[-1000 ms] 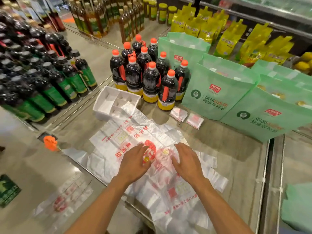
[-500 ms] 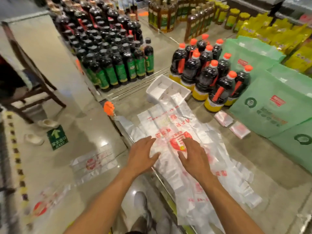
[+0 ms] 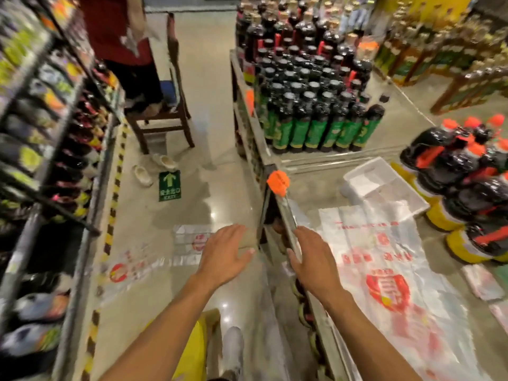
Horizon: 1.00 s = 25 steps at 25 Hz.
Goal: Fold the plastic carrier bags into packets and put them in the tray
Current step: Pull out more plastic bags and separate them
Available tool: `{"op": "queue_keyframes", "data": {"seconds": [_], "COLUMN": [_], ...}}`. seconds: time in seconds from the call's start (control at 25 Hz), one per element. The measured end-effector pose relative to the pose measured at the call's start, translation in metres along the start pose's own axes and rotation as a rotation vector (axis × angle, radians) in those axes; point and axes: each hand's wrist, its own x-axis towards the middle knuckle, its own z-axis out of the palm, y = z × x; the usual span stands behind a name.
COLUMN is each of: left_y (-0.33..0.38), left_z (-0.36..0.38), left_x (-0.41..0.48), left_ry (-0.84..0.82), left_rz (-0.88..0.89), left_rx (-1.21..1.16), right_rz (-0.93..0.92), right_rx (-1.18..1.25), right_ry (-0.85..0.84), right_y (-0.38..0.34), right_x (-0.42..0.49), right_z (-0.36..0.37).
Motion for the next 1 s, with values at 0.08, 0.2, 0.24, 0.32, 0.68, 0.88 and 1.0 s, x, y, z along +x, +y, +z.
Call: {"op": "queue_keyframes", "data": {"seconds": [0.08, 0.2, 0.24, 0.32, 0.68, 0.88, 1.0], "left_y": [-0.036, -0.087, -0.102, -0.128, -0.209, -0.236, -0.25], "left_z": [-0.015, -0.035, -0.042, -0.054, -0.08, -0.091, -0.101], "left_x": [0.004, 0.007, 0.007, 0.008, 0.026, 0.05, 0.066], "left_ry": [0.015, 0.06, 0.078, 0.097, 0.177, 0.199, 0.216], "left_rz": [-0.057, -0.128, -0.146, -0.196, -0.328, -0.439, -0.52], "left_rx": [-0.002, -0.022, -0.03, -0.022, 0.03, 0.056, 0.087], "right_rz": [-0.054, -0.137, -0.16, -0.21, -0.358, -0.416, -0.451], "right_rx": [0.019, 0.012, -0.003, -0.038, -0.077, -0.073, -0.074], "right_ry": [-0.03, -0.053, -0.07, -0.099, -0.225, -0.292, -0.345], "right_y": [-0.03, -0.073, -0.086, -0.108, -0.16, -0.168, -0.174], "right_x": [0.031, 0.071, 0.083, 0.103, 0.184, 0.246, 0.286], "right_z": [0.012, 0.034, 0.04, 0.054, 0.097, 0.124, 0.141]}}
